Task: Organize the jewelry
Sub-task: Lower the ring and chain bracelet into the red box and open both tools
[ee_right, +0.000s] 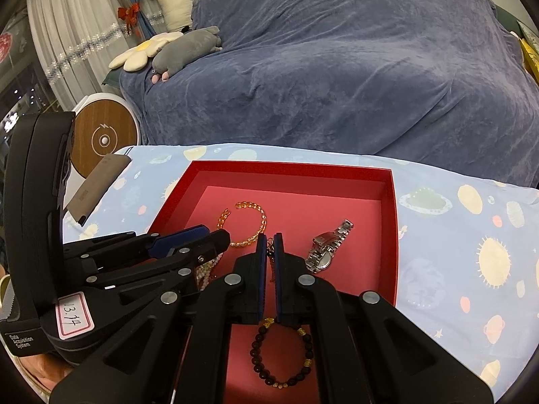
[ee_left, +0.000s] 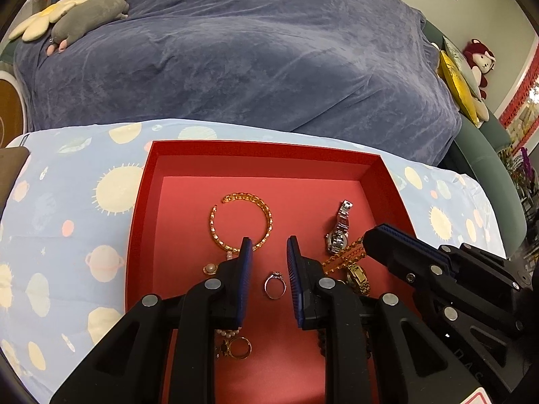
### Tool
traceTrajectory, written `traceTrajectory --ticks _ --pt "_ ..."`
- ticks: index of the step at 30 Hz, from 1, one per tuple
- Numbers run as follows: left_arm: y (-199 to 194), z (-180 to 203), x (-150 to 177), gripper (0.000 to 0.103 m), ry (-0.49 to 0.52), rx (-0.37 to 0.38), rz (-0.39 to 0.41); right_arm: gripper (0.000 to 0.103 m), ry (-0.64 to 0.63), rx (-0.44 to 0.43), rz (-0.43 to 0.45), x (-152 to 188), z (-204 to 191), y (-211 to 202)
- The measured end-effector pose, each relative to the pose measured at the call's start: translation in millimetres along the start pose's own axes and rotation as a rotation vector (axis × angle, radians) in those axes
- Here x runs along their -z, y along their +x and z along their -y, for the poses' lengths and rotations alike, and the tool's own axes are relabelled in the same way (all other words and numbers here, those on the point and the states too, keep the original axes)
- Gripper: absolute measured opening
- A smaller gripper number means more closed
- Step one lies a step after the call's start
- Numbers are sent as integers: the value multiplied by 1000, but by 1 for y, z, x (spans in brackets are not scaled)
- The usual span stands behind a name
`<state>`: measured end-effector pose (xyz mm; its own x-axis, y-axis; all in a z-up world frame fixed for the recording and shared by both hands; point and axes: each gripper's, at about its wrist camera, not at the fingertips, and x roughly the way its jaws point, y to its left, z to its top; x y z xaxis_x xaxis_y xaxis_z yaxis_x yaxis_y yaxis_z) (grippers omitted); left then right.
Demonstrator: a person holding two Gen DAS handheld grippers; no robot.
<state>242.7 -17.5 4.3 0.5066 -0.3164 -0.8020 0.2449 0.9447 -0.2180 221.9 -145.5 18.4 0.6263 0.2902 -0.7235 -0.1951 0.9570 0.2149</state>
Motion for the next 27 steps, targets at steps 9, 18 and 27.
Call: traceTrajectory --ticks 9,18,27 --pt "-5 -4 0 20 -5 -32 14 6 16 13 1 1 5 3" --pt "-13 -2 3 20 4 -51 27 17 26 23 28 0 7 -13" --pt "-44 7 32 43 58 -146 62 35 13 44 22 28 -6 -38"
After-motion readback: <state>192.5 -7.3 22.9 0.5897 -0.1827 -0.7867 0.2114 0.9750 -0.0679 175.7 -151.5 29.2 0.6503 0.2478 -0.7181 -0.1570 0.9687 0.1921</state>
